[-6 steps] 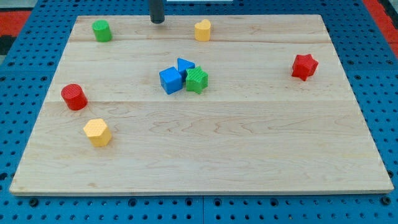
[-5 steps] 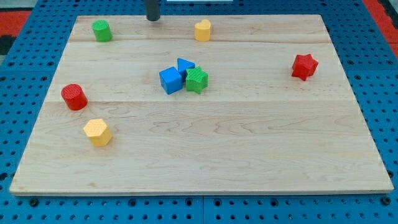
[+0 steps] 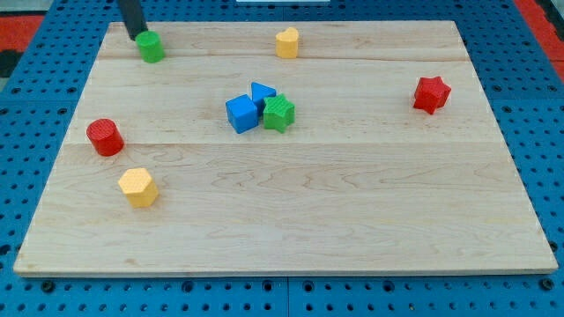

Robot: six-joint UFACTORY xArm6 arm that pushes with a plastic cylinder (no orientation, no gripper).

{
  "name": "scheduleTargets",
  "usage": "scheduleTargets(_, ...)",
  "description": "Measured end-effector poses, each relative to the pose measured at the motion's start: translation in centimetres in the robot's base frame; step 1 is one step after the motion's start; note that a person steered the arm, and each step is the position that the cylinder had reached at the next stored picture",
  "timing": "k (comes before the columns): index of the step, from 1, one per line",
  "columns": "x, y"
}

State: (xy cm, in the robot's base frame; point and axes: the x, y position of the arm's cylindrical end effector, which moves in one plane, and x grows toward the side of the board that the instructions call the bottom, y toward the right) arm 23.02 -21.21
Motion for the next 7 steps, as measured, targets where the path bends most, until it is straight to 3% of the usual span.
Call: scheduleTargets(7,13.3,3.7)
